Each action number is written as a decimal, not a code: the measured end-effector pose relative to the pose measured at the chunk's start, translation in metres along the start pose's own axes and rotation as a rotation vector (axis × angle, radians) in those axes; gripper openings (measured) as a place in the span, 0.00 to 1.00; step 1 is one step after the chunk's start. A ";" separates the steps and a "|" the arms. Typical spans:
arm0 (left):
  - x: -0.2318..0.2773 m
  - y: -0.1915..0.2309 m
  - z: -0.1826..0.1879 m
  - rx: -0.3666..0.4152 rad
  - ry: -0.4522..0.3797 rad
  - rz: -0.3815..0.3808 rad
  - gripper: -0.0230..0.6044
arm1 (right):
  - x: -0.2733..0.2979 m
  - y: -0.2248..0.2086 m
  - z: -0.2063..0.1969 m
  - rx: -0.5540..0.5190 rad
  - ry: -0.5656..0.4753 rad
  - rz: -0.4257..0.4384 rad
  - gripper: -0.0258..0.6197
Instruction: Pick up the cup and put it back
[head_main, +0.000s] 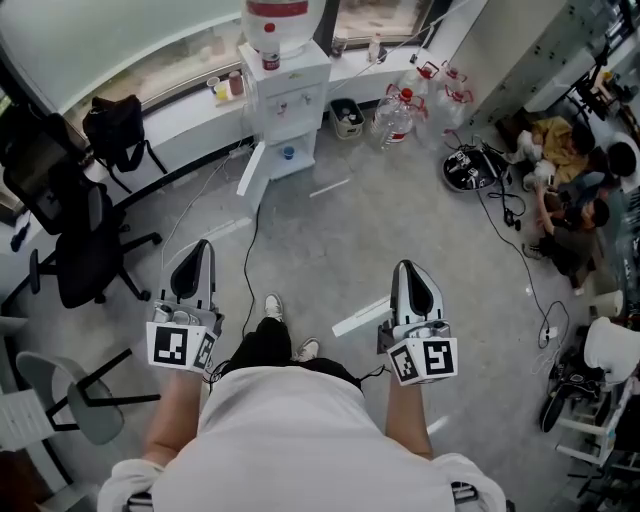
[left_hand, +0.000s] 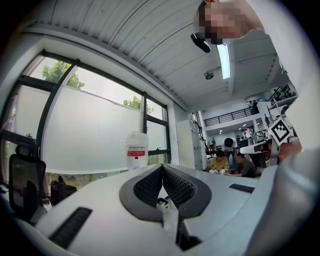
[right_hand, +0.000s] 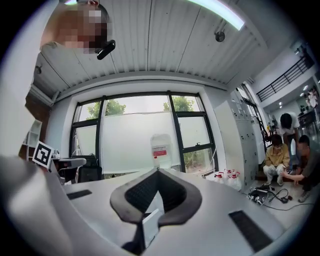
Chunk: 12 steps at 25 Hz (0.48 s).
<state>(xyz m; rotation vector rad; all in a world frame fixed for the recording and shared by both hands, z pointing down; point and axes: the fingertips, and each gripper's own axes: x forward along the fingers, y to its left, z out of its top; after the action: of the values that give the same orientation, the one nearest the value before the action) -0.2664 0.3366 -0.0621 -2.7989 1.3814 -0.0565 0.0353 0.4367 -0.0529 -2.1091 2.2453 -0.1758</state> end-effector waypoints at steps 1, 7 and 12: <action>0.007 0.004 -0.005 -0.010 0.007 0.002 0.08 | 0.009 0.001 0.000 -0.006 0.005 0.010 0.07; 0.081 0.027 -0.030 -0.058 0.025 -0.024 0.08 | 0.084 -0.011 -0.011 -0.031 0.059 0.031 0.07; 0.167 0.090 -0.051 -0.089 0.032 -0.022 0.08 | 0.198 -0.015 -0.013 -0.045 0.088 0.055 0.07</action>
<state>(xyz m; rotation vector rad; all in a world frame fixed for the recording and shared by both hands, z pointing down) -0.2380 0.1493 -0.0106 -2.8983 1.3944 -0.0411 0.0355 0.2387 -0.0306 -2.0985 2.3751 -0.2210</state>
